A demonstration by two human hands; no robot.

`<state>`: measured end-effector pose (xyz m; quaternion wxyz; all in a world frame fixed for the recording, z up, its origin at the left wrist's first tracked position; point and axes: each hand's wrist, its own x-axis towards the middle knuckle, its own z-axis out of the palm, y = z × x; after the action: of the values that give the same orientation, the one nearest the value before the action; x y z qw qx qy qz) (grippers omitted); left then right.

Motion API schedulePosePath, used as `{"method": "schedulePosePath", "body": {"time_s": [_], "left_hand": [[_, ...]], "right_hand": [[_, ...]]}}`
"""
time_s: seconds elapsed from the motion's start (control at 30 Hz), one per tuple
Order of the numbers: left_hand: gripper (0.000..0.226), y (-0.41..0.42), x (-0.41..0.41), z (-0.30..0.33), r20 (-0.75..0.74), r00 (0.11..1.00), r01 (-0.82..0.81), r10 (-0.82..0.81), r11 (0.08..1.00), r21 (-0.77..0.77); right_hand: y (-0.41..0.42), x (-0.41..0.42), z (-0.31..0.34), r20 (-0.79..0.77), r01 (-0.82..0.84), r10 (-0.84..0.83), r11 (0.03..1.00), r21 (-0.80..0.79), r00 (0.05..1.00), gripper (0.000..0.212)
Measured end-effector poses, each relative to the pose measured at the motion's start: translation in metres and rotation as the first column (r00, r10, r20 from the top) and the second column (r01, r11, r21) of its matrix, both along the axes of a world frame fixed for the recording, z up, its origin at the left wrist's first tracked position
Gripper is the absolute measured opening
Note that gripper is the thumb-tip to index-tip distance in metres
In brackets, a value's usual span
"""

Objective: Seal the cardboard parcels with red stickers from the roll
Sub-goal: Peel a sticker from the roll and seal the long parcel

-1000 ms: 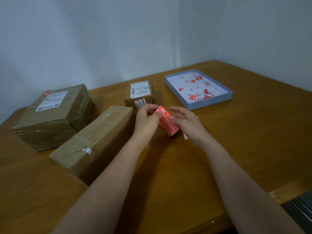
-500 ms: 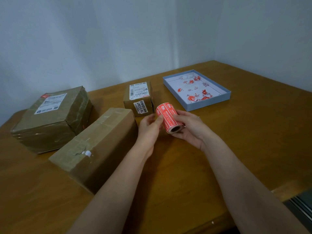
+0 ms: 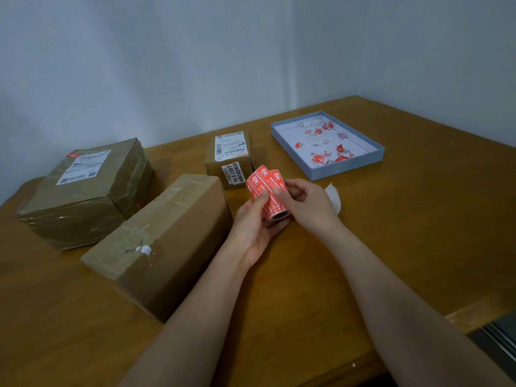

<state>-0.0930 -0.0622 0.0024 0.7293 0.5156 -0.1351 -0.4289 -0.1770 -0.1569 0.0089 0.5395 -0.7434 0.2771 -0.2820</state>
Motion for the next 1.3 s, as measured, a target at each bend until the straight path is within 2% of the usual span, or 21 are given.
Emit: {"method": "schedulePosePath", "body": {"time_s": [0.1, 0.2, 0.27, 0.4, 0.63, 0.93, 1.3], "left_hand": [[0.04, -0.0013, -0.0005, 0.001, -0.057, 0.998, -0.031, 0.03, 0.999, -0.013], [0.043, -0.0015, -0.0009, 0.0024, -0.109, 0.992, -0.06, 0.058, 0.998, -0.016], [0.046, -0.0011, -0.0005, 0.003, -0.12, 0.99, -0.07, 0.069, 0.997, -0.012], [0.045, -0.0007, -0.0014, 0.0059, -0.15, 0.985, -0.094, 0.09, 0.995, -0.021], [0.062, -0.0042, -0.0015, 0.0019, -0.14, 0.976, -0.176, 0.168, 0.983, -0.048], [0.06, -0.0064, -0.001, -0.0018, -0.047, 0.983, -0.18, 0.178, 0.983, -0.038], [0.061, -0.0074, -0.0021, -0.0037, 0.008, 0.984, -0.177, 0.177, 0.984, -0.012]], "right_hand": [[-0.0025, -0.0019, 0.0025, -0.041, 0.101, -0.113, 0.969, -0.227, 0.993, 0.053], [-0.006, -0.006, 0.0061, 0.073, 0.173, -0.157, 0.926, -0.335, 0.985, 0.027], [-0.0054, -0.0083, 0.0085, 0.068, 0.132, -0.115, 0.915, -0.381, 0.991, 0.013], [-0.0042, -0.0063, 0.0077, -0.04, 0.027, -0.052, 0.886, -0.464, 0.998, 0.011], [-0.0042, -0.0081, 0.0087, -0.092, -0.02, -0.015, 0.929, -0.369, 0.996, 0.017], [-0.0032, -0.0068, 0.0075, -0.093, -0.032, -0.001, 0.934, -0.356, 0.996, 0.016], [-0.0045, -0.0084, 0.0086, -0.113, -0.017, -0.011, 0.969, -0.246, 0.993, 0.016]]}}
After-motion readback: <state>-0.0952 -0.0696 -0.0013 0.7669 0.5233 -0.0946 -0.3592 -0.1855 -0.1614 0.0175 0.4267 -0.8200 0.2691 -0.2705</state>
